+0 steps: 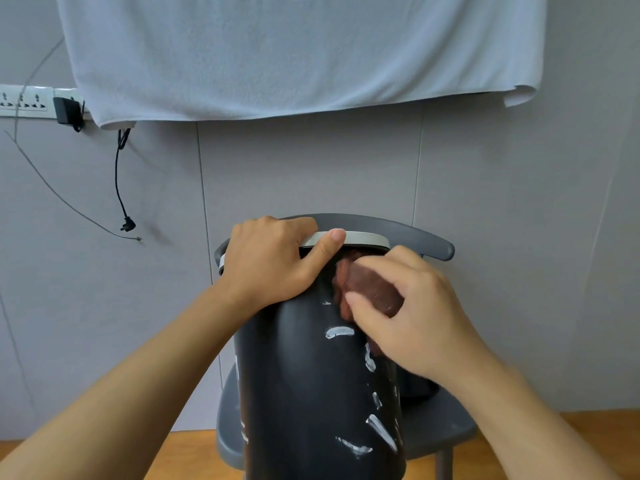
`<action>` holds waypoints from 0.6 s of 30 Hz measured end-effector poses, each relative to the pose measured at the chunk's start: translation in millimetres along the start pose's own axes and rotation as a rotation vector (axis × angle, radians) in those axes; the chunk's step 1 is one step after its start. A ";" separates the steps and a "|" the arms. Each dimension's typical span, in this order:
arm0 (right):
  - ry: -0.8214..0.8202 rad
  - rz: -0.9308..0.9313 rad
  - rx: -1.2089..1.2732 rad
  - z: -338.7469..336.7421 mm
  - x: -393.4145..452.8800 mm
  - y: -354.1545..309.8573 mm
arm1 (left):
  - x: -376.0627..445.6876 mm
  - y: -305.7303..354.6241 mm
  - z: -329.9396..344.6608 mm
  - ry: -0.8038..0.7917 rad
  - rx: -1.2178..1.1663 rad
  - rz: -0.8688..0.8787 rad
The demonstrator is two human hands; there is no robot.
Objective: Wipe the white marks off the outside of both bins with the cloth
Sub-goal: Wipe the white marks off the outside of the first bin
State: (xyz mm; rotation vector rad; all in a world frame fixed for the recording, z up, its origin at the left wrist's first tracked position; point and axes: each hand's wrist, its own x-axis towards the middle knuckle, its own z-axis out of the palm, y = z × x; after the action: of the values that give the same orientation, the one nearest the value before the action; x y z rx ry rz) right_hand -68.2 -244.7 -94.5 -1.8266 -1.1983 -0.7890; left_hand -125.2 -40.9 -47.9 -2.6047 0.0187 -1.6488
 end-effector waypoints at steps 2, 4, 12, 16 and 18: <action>-0.128 -0.057 0.025 0.3 -0.9 -6.4 | 0.5 -0.8 -0.5 -0.005 -0.018 0.011; -0.128 -0.049 0.007 -3.4 2.6 -3.2 | 0.6 -0.5 -0.6 -0.012 -0.021 0.019; -0.304 -0.125 -0.036 -1.8 -6.9 -14.3 | 1.6 -2.6 1.8 -0.021 -0.016 0.016; -0.087 -0.014 -0.022 -6.3 -1.1 -7.8 | 1.5 -3.6 1.6 -0.014 -0.014 0.004; -0.082 -0.012 -0.007 -6.4 -0.9 -8.2 | 1.4 -4.3 1.8 -0.017 -0.005 0.004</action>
State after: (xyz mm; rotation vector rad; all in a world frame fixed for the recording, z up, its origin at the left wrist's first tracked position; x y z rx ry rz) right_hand -76.6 -248.7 -89.9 -1.8743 -1.2615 -0.7317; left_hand -123.1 -36.5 -47.2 -2.6209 0.0276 -1.6273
